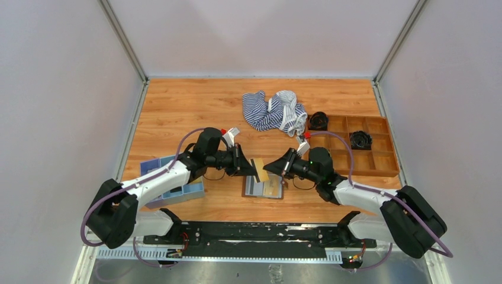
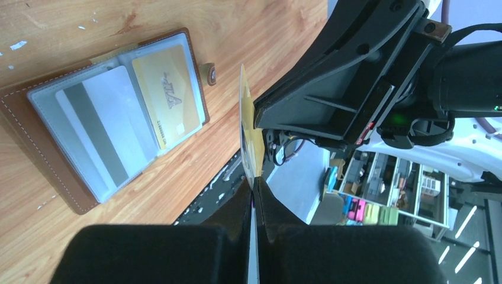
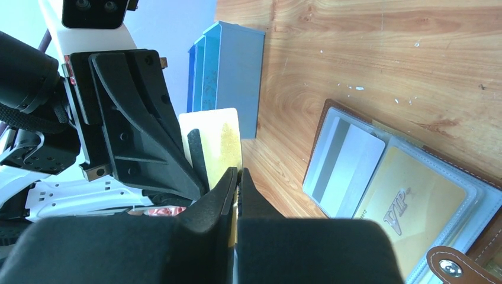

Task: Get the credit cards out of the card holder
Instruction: Place the credit card in the storage box.

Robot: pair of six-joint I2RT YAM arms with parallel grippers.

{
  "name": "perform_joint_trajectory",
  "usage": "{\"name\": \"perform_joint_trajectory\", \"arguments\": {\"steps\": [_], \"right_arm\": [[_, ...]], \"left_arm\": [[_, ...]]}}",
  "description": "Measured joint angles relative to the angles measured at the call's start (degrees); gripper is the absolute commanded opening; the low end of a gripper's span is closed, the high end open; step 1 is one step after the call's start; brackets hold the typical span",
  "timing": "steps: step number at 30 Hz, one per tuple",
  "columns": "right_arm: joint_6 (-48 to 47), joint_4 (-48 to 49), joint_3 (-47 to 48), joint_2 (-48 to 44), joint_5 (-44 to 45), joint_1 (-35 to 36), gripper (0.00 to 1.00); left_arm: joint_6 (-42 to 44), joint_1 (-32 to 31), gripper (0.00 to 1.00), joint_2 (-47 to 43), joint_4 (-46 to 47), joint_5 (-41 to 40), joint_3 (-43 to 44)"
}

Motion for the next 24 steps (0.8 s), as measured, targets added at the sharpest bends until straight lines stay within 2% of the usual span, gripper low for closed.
{"name": "perform_joint_trajectory", "arguments": {"steps": [3,4,6,7,9,11,14,18,24], "right_arm": [[0.0,0.0,0.0,0.1,0.0,0.0,0.0],[0.0,0.0,0.0,0.1,0.0,0.0,0.07],[-0.5,-0.3,0.0,0.0,-0.1,-0.1,0.4],[-1.1,-1.1,0.2,-0.2,-0.3,-0.1,0.54],[-2.9,-4.1,1.1,-1.1,-1.5,0.0,0.67],[-3.9,-7.6,2.3,-2.9,-1.7,0.2,0.7],[-6.9,-14.6,3.7,-7.8,-0.5,-0.2,0.7],[-9.8,-22.6,4.0,-14.4,2.7,-1.8,0.7],[-11.8,-28.9,3.7,-19.2,5.4,-4.7,0.7]], "left_arm": [[-0.6,0.0,0.0,0.0,0.0,-0.1,0.0],[-0.8,0.0,0.0,0.0,0.0,-0.2,0.0],[-1.0,0.0,0.0,0.0,0.0,-0.3,0.0],[-1.0,0.2,0.0,0.0,0.0,-0.3,0.0],[-1.0,0.5,0.0,0.0,0.3,-0.4,0.4],[0.5,0.9,0.0,-0.3,-3.1,-1.7,2.0],[7.0,1.3,0.0,-0.4,-17.8,-9.0,10.6],[15.1,1.4,0.0,-1.8,-34.3,-21.7,23.1],[21.8,1.5,0.0,-3.1,-52.7,-42.8,30.3]]}}
